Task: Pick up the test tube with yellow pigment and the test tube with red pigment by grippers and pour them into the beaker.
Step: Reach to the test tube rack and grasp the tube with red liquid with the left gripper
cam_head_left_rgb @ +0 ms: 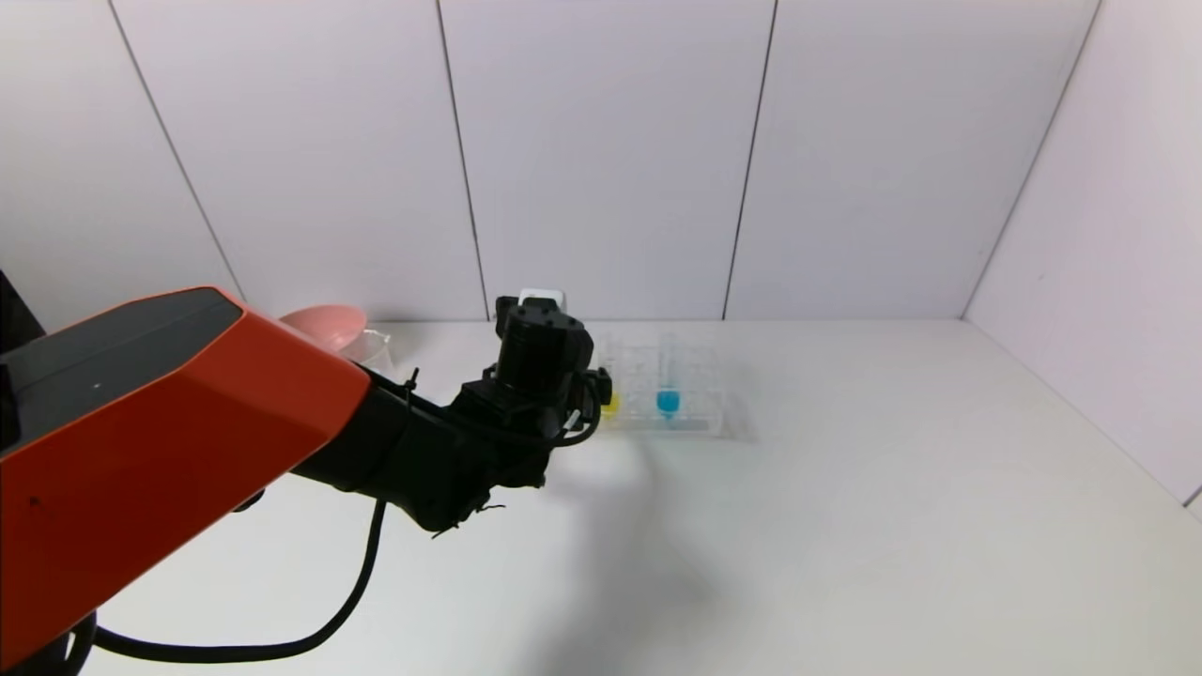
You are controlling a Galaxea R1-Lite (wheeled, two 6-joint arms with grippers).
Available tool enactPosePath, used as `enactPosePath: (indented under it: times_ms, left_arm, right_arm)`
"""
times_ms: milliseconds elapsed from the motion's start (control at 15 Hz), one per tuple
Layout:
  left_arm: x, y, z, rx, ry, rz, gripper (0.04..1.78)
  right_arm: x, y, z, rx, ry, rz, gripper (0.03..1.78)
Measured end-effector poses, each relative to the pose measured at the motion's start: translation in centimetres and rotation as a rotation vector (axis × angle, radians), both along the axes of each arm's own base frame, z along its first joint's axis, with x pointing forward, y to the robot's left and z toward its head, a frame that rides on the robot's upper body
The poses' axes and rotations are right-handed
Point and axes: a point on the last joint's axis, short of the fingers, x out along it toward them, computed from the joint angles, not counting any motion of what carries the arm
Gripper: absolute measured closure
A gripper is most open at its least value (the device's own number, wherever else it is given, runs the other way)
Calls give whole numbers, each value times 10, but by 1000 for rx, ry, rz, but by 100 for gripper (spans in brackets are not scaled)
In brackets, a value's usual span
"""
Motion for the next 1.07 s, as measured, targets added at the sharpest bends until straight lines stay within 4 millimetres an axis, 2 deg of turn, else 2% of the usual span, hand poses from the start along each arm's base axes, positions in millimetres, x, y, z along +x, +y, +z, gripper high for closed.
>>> enactPosePath:
  times_ms: [267,1067]
  left_arm:
    - [12,-1,-9,24,-19,22,5]
    - [22,5,-6,52,-54,54,6]
  right_arm:
    - [0,0,0,0,0,0,10]
    - [0,0,0,0,0,0,10]
